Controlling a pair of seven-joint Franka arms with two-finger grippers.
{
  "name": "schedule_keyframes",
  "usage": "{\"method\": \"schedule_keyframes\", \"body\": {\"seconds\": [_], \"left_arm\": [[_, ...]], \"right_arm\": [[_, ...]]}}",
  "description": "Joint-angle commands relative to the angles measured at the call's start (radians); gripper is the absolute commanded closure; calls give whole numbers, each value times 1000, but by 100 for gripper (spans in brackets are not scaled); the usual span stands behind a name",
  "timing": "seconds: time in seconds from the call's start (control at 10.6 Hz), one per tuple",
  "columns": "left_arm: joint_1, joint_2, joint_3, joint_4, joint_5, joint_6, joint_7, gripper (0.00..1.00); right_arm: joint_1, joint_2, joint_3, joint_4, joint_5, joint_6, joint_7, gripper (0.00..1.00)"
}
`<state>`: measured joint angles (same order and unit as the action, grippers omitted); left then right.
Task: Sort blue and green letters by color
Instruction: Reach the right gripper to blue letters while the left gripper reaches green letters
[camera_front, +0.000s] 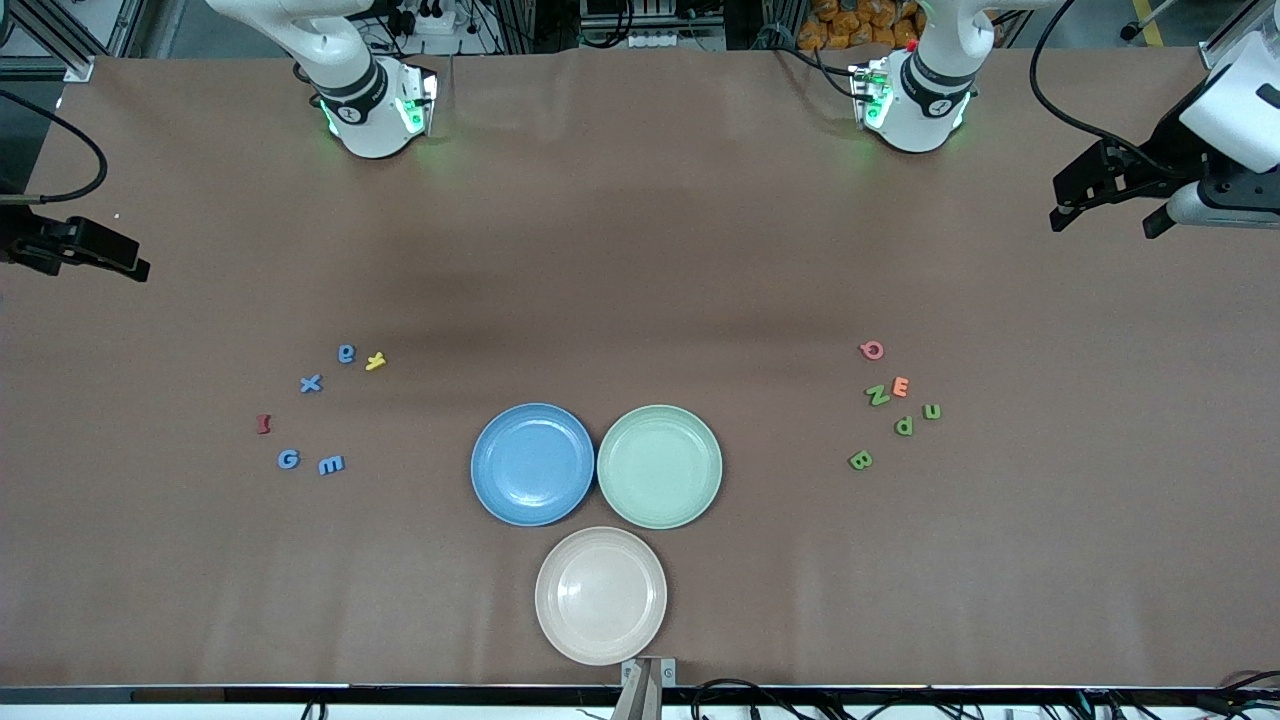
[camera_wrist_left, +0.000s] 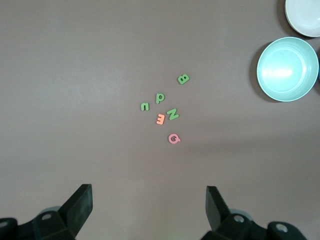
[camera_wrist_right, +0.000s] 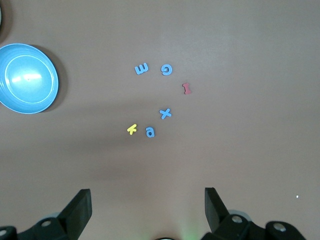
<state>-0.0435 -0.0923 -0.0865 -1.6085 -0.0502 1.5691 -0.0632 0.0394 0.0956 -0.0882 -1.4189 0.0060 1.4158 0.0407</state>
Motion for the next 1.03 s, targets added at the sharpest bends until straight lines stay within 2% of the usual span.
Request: {"method": "schedule_keyframes", "body": {"seconds": [0.0, 0.19, 0.38, 0.56, 0.66, 0.94], "left_arm": [[-3, 8, -1, 12, -10, 3, 20, 0], [2, 31, 1, 13, -10, 5, 17, 0], [8, 103, 2, 15, 0, 40, 20, 0], [-4, 182, -1, 13, 91, 101, 20, 0], [4, 204, 1, 15, 95, 112, 22, 0], [-4, 285, -1, 19, 90, 114, 20, 0]], "right_arm": [[8, -2, -1, 0, -15, -12, -4, 0], [8, -2, -2, 0, -15, -11, -7, 0], [8, -2, -2, 0, -14, -11, -7, 0], [8, -2, -2, 0, -12, -12, -5, 0], [14, -1, -1, -2, -5, -14, 1, 0], [85, 32, 1, -2, -3, 18, 2, 0]]}}
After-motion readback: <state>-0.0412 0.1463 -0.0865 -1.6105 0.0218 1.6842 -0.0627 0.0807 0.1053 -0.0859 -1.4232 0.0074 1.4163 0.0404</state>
